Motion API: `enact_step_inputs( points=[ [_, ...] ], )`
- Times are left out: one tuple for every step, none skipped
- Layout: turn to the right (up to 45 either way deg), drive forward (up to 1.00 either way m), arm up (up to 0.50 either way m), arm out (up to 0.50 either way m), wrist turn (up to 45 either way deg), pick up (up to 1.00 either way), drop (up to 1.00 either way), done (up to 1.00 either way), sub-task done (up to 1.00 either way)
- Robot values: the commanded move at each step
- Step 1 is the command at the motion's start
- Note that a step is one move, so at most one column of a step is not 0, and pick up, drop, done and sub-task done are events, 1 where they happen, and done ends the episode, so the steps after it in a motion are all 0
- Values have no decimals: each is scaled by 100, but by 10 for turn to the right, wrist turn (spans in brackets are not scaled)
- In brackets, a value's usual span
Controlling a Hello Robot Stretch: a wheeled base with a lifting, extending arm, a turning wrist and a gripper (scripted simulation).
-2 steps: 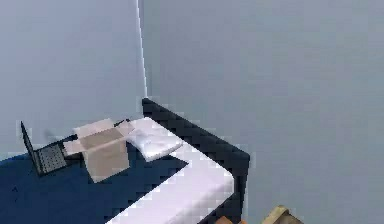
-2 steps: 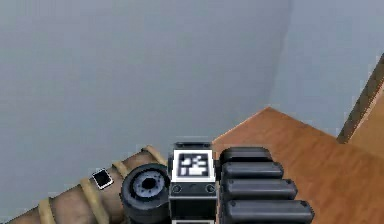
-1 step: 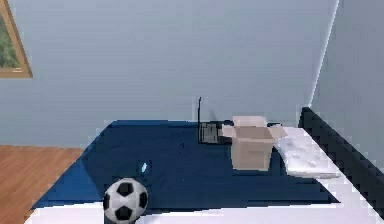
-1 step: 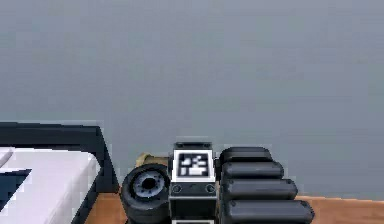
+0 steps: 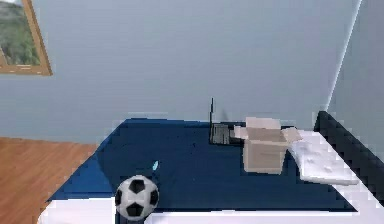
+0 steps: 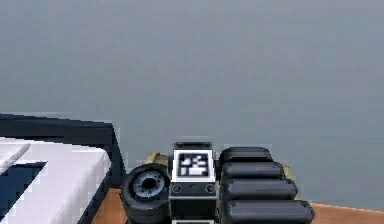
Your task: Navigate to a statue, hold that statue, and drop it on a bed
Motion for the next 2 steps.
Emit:
enact_step_inputs(
  points=[
    [0,35,0,0,0,0,0,0,0],
    [-450,0,0,0,0,0,0,0,0]
  ],
)
